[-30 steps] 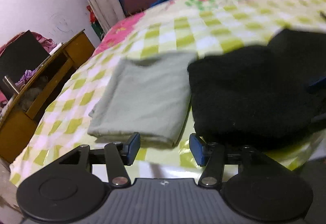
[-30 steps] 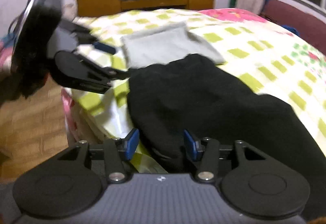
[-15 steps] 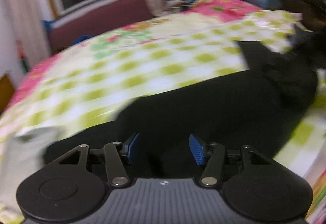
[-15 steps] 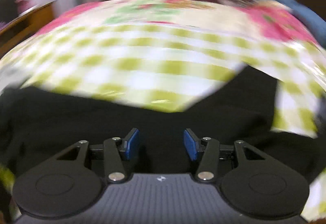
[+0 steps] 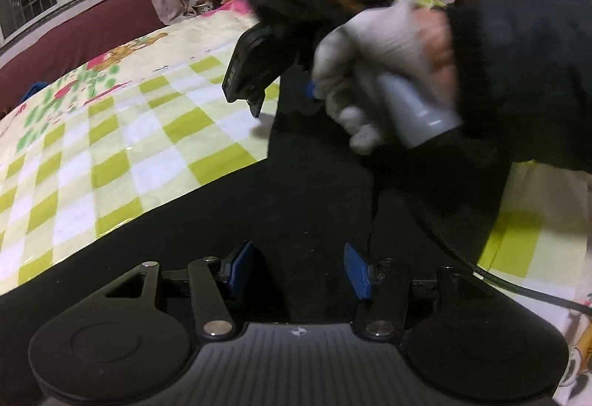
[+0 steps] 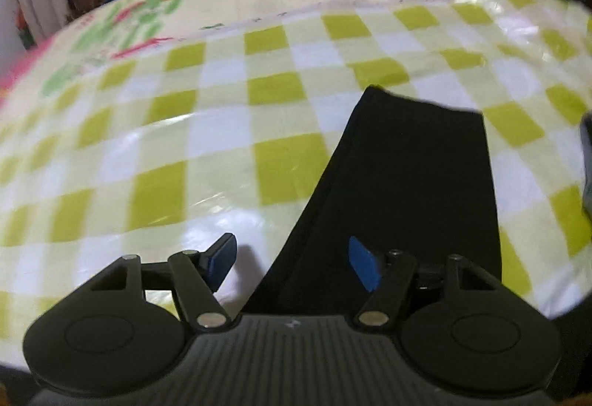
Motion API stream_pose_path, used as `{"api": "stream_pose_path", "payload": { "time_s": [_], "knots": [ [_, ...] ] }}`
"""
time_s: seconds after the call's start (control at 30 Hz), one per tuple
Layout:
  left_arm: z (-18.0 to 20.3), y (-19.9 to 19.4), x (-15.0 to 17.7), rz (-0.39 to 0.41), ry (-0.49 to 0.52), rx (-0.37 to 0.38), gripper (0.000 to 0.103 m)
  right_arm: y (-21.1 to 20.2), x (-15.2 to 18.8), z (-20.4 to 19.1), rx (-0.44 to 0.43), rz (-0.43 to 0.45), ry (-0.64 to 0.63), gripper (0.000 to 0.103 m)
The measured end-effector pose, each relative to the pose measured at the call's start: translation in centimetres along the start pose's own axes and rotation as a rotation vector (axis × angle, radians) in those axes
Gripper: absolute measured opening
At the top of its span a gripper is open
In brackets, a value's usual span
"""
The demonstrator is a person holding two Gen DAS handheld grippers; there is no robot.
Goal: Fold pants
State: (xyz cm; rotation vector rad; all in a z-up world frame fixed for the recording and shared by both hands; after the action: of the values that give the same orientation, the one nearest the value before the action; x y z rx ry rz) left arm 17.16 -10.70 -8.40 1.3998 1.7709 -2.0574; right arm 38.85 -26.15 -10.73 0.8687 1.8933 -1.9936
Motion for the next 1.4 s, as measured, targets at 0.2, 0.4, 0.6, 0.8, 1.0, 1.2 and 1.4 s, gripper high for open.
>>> {"api": "stream_pose_path", "payload": {
  "time_s": [0.2, 0.4, 0.6, 0.8, 1.0, 1.2, 1.4],
  "knots": [
    [0.6, -0.4, 0.5, -0.010, 0.030, -0.014, 0.068, -2.0, -0.4, 5.1, -0.149, 0.027, 0.181, 0.003],
    [2.1, -1.2, -0.5, 0.016, 0.068, -0.012, 0.067, -12.3, 1.2, 12.8, -0.361, 0.229, 0.367, 0.003],
    [4.6, -0.5, 0.2, -0.019, 0.131, 0.016, 0.067, -13.9, 7.4, 20.1, -0.291, 0.193, 0.437, 0.009],
    [4.8, -0.1, 0.0, -0.035, 0.133, 0.003, 0.067, -11.7, 9.5, 21.5, -0.250, 0.114, 0.468, 0.013],
    [4.6, 0.0, 0.0, -0.029, 0.135, 0.000, 0.067, -12.1, 10.3, 22.5, 0.067, 0.104, 0.295, 0.016],
    [4.3, 0.2, 0.0, -0.020, 0.109, 0.019, 0.067, -14.0, 13.8, 27.4, 0.298, 0.122, 0.406, 0.020],
    [4.1, 0.1, 0.2, -0.013, 0.106, 0.022, 0.067, -17.9, 14.3, 29.3, 0.230, 0.220, 0.554, 0.023]
  ]
}}
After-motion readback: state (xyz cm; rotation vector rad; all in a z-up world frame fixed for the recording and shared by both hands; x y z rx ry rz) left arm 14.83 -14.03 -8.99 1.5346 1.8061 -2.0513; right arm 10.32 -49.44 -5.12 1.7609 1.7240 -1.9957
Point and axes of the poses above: each gripper's, at about its wrist camera, not at the fingertips, and y roughly the way its jaws point, z to its right, x to its underside, the point moved 7 cm from there along y, roughly the way its jaws point, and after that the axes turned 2 degrees about -z, right-handed, at the moved point
